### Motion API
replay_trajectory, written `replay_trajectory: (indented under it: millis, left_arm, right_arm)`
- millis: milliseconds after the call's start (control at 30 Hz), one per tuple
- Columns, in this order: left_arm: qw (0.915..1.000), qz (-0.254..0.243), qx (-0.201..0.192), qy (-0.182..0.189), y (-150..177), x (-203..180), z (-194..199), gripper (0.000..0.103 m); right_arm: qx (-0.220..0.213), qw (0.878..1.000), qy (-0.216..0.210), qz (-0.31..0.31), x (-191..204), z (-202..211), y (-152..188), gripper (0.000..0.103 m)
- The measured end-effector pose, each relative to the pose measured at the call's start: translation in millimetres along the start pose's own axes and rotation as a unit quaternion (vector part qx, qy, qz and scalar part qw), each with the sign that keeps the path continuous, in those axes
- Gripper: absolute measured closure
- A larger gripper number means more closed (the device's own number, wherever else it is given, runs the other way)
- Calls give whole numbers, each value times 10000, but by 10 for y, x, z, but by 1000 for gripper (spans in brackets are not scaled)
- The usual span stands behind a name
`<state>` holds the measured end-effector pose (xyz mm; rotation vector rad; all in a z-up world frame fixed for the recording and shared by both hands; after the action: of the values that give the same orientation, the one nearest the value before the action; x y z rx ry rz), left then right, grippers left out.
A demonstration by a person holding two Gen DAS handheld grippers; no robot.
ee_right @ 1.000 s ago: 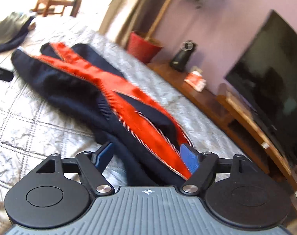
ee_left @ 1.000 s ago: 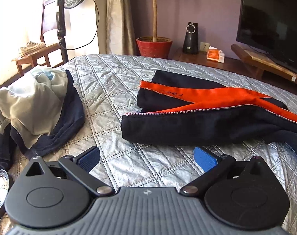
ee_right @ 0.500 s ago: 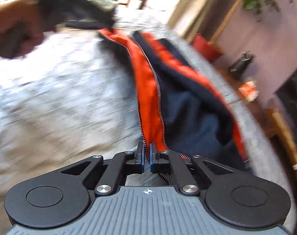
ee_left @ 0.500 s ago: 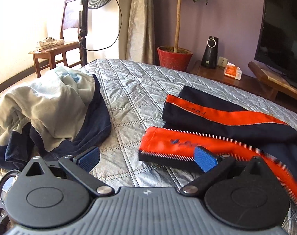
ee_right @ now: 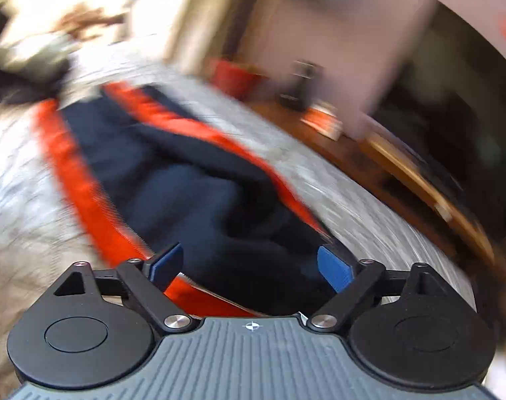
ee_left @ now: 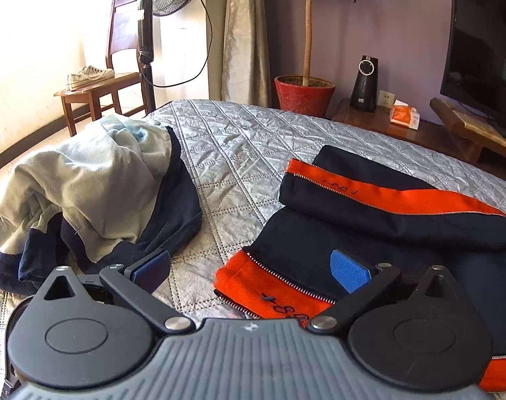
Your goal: Fold clothes
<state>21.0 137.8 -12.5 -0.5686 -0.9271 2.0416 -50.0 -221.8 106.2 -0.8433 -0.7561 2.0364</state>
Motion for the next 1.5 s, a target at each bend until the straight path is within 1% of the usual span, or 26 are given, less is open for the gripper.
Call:
replay_trajectory:
  millis: [33, 100, 200, 233, 333, 367, 400, 433, 467, 500, 533, 567, 600, 633, 700, 767, 900, 967, 1033, 1067, 1100, 1167, 1200, 1233, 1400, 1500]
  left_arm:
    - [10000, 59, 1, 13, -7, 15, 1, 1]
    - [9999, 99, 15, 60, -5, 16, 13, 1]
    - [9999, 30, -21, 113, 8, -18, 45, 1]
    - [9999, 0, -47, 125, 13, -31, 57, 1]
    - [9999, 8, -43, 117, 25, -59, 52, 1]
    - [9999, 14, -24, 113, 31, -69, 44, 1]
    - [9999, 4, -20, 114, 33, -81, 39, 1]
    - [9999, -11, -22, 117, 34, -93, 36, 1]
    - [9999, -26, -23, 120, 36, -106, 33, 1]
    - [9999, -39, -27, 115, 36, -115, 32, 1]
    - [9999, -41, -28, 118, 36, -120, 30, 1]
    - [9999, -40, -27, 124, 35, -125, 29, 1]
    - [9999, -32, -29, 124, 34, -126, 28, 1]
    - [9999, -21, -32, 122, 32, -127, 28, 1]
    - [9999, -11, -35, 119, 30, -129, 27, 1]
    - [9999, -4, -36, 110, 27, -124, 25, 1]
    - [9999, 88, -69, 83, 5, -86, 29, 1]
    - [9999, 117, -66, 55, 3, -72, 28, 1]
    - [9999, 101, -48, 45, 4, -69, 26, 1]
    - [10000, 79, -44, 36, 4, -70, 26, 1]
    - [10000, 56, -55, 2, 1, -64, 28, 1]
    - [9999, 11, -87, -84, -7, -47, 34, 1]
    - [9999, 17, -95, -111, -13, -31, 34, 1]
    - [9999, 56, -97, -129, -19, -4, 33, 1]
    - [9991, 204, -84, -360, -56, 146, 0, 1]
    - [9983, 340, -143, -442, -94, 224, 16, 1]
  right_arm:
    - [31, 9971, 288, -698, -240, 48, 112, 10]
    - [143, 9771, 693, -2008, -659, 133, 403, 10]
    - [229, 9487, 458, -3121, -968, 87, 822, 10]
    - [198, 9477, 441, -3155, -998, 42, 845, 10]
    - [120, 9341, 19, -3568, -1100, -168, 869, 13]
    - [55, 9248, -385, -3785, -1118, -224, 870, 38]
    - [45, 9247, -637, -3753, -1098, -256, 837, 65]
    - [34, 9253, -897, -3685, -1074, -281, 802, 67]
    - [18, 9338, -1224, -3362, -1021, -255, 750, 82]
    - [29, 9441, -1588, -2887, -951, -204, 696, 88]
    - [98, 9651, -1629, -2047, -848, -114, 648, 88]
    - [185, 9784, -1662, -1216, -753, -31, 613, 89]
    - [401, 9829, -1713, -547, -696, 7, 656, 89]
    - [616, 9831, -1723, 80, -657, 41, 701, 90]
    - [1057, 9837, -1261, 728, -784, 39, 823, 89]
    - [1362, 9743, -362, 1758, -922, 32, 951, 90]
    - [1070, 9780, 680, 1658, -1170, 201, 824, 87]
    - [311, 9919, 226, 1214, -991, 403, 622, 81]
    - [-24, 9819, -56, 1894, -498, 473, 514, 78]
    - [-145, 9730, -343, 2278, -207, 484, 487, 72]
    - [-212, 9650, -610, 2541, 49, 454, 467, 49]
    - [-271, 9555, -1019, 2754, 544, 295, 396, 24]
    - [-314, 9529, -1286, 2729, 726, 199, 347, 31]
    - [-333, 9509, -1371, 2753, 903, 94, 286, 33]
    - [-335, 9405, -1722, 2909, 1623, -389, -15, 32]
    - [-479, 9381, -1672, 2995, 1927, -460, -180, 29]
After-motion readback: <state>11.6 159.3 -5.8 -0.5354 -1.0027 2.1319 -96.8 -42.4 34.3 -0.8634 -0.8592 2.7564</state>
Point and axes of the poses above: each gripper's, at about its wrist camera, not at the fingertips, and z roughly against the way its jaws point, x to its left, y to its underside, the point moved 4 cm from there along -z, roughly the way its jaws point, and after that the axes turned 4 degrees about z, right-handed, at the moved point
